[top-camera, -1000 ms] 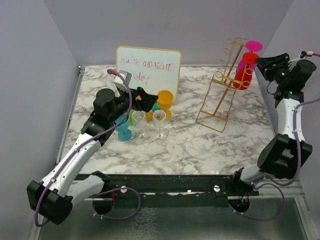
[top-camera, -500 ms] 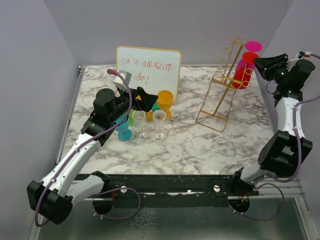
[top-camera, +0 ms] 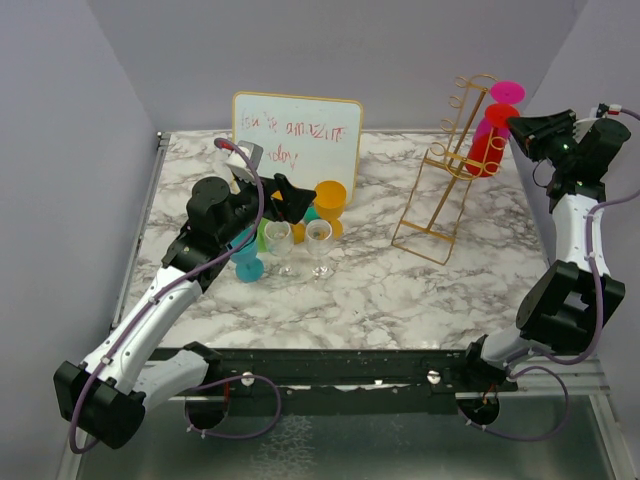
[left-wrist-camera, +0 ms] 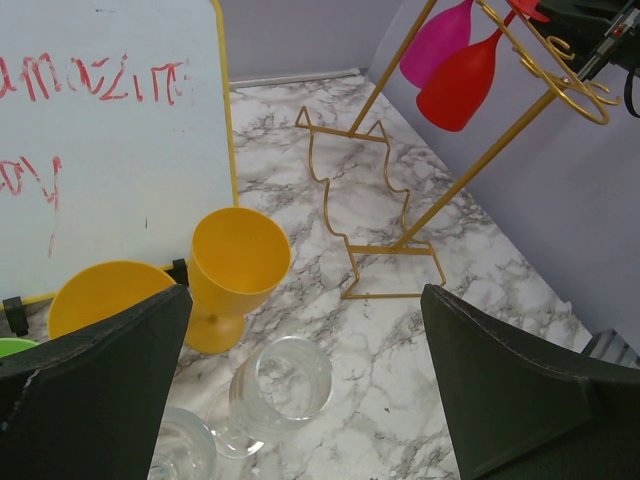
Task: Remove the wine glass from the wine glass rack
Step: Pick up the wine glass from the wine rack.
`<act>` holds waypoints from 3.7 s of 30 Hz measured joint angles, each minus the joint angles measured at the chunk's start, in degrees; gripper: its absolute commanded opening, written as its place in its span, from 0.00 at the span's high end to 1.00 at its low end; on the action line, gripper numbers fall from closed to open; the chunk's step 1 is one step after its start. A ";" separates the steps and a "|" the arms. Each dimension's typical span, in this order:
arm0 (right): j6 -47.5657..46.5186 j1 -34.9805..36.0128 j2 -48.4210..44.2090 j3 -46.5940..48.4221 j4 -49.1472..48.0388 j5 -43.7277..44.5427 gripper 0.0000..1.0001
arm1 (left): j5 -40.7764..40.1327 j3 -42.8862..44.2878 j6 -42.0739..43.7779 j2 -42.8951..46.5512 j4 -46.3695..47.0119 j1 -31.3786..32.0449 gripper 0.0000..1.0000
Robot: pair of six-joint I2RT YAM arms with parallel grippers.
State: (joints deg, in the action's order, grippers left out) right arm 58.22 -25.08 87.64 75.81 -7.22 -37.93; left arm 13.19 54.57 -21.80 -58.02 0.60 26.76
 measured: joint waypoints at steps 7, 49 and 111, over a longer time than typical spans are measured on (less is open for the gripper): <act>1.16 0.00 0.00 0.46 0.04 0.11 0.68 | 0.04 0.04 -0.09 -0.31 0.00 0.00 0.01; -0.37 0.00 -5.66 0.96 5.73 6.99 0.99 | 2.01 2.23 -0.70 -3.08 -1.16 0.00 0.01; -11.37 -0.07 -19.96 -2.91 15.21 20.81 1.00 | 8.26 3.82 0.39 -1.44 -1.14 0.00 0.01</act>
State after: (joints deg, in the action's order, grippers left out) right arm 46.85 -25.15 67.68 72.90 7.99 -17.12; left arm 21.45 58.39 -21.41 -59.46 -0.54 26.76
